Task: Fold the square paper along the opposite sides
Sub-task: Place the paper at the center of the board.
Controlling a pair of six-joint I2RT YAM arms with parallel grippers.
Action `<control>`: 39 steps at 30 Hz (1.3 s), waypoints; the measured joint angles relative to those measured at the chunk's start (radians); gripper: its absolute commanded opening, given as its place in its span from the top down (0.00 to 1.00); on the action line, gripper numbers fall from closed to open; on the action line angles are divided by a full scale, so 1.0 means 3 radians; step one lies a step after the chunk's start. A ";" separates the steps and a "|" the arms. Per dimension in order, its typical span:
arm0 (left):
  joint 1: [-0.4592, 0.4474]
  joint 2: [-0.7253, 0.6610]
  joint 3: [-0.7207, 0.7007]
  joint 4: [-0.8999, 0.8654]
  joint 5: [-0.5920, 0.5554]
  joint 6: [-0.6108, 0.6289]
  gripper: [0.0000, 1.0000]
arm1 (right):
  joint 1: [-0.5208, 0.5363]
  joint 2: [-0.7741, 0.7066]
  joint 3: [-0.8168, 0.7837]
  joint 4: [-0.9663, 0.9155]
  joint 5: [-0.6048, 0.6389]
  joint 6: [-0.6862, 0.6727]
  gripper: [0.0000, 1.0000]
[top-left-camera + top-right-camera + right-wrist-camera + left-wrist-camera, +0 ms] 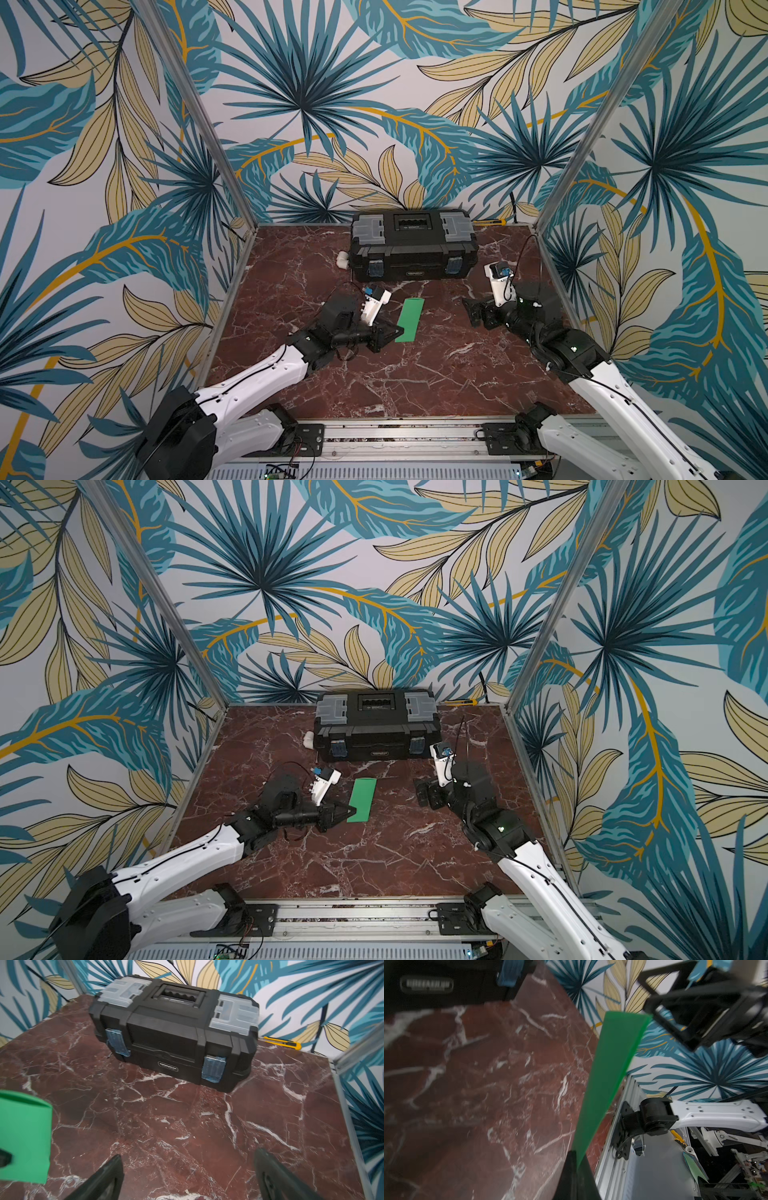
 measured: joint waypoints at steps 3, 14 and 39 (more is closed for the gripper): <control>-0.0009 0.0067 -0.0217 0.0041 -0.0135 -0.0240 0.93 | 0.0000 0.0090 -0.0003 0.0019 0.0164 0.0098 0.00; -0.0053 0.0974 -0.0427 0.0467 -0.0280 -0.0848 0.83 | -0.0032 0.0276 -0.0168 0.0125 0.0383 0.0221 0.00; -0.1025 -0.0381 0.0333 -0.2061 -0.3791 -0.0683 0.00 | -0.0301 0.0399 -0.0487 0.0651 0.0977 0.0253 0.00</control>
